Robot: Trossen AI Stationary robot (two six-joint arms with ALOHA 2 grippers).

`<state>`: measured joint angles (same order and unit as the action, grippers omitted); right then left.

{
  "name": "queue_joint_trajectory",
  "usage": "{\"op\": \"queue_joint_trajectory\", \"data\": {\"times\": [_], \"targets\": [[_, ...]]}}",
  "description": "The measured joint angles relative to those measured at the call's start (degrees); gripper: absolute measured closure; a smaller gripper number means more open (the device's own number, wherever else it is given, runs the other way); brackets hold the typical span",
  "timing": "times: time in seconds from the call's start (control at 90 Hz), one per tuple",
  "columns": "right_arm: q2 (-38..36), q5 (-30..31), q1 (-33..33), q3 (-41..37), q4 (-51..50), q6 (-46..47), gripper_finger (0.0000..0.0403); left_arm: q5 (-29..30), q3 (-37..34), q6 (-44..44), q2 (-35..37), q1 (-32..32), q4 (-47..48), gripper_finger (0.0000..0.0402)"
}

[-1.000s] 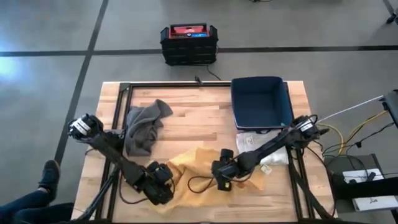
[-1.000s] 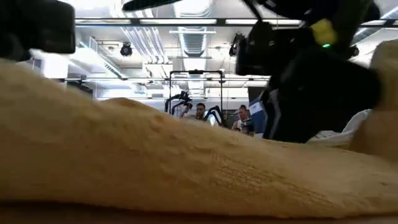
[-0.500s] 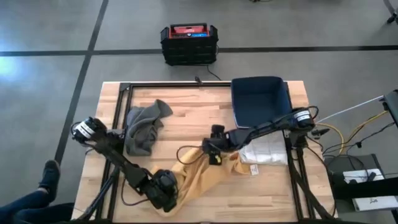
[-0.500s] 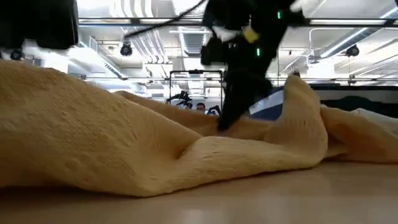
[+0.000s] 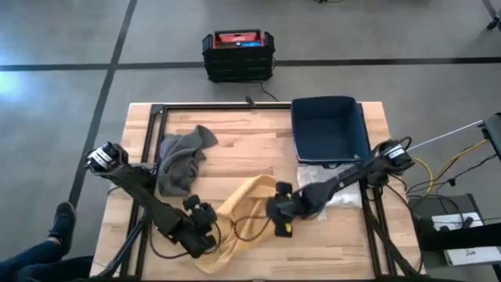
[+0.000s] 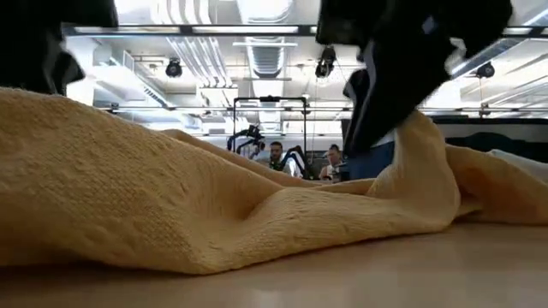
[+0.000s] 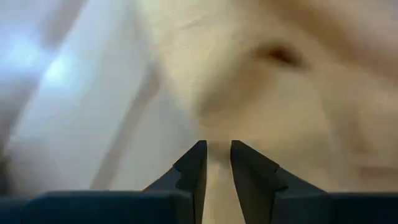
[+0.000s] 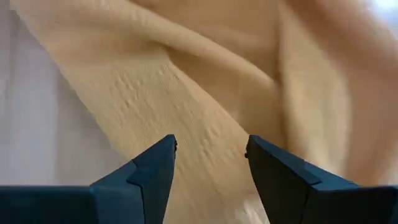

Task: Fold towel
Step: Fold the yellow towel

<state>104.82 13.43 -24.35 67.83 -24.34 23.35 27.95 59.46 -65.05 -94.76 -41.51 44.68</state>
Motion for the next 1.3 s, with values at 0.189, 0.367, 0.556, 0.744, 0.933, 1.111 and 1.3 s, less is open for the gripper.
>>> {"op": "queue_joint_trajectory", "data": {"times": [0.189, 0.367, 0.556, 0.744, 0.933, 1.111, 1.3], "targets": [[7.11, 4.3, -0.34, -0.76, 14.21, 0.06, 0.0227, 0.96, -3.18, 6.76, -0.27, 1.81, -12.43, 0.0343], [10.4, -3.17, -1.19, -0.41, 14.81, 1.95, 0.0237, 0.77, -7.81, 5.59, -1.05, 4.66, -9.89, 0.0343], [8.06, -6.96, -4.19, -0.57, 8.33, 3.11, 0.0249, -1.54, -11.51, -5.36, 0.23, 5.28, -1.88, 0.0343], [2.35, -10.4, -5.89, -1.0, 4.88, 0.53, 0.0259, -0.68, -9.37, -10.13, 5.0, 5.03, 2.01, 0.0358], [-3.94, -1.53, -3.9, -0.92, 5.29, -0.71, 0.0272, 2.39, -4.42, -4.38, 10.77, 3.69, 0.31, 0.0373], [-2.6, 10.35, 0.67, -1.62, 5.73, 0.11, 0.0288, 0.87, -6.67, -2.98, 10.8, 1.61, -8.49, 0.0381], [4.88, 5.54, 5.23, -2.22, 5.61, -0.2, 0.0314, -2.99, -10.76, -5.21, 4.05, -0.75, -20.04, 0.0381]]}}
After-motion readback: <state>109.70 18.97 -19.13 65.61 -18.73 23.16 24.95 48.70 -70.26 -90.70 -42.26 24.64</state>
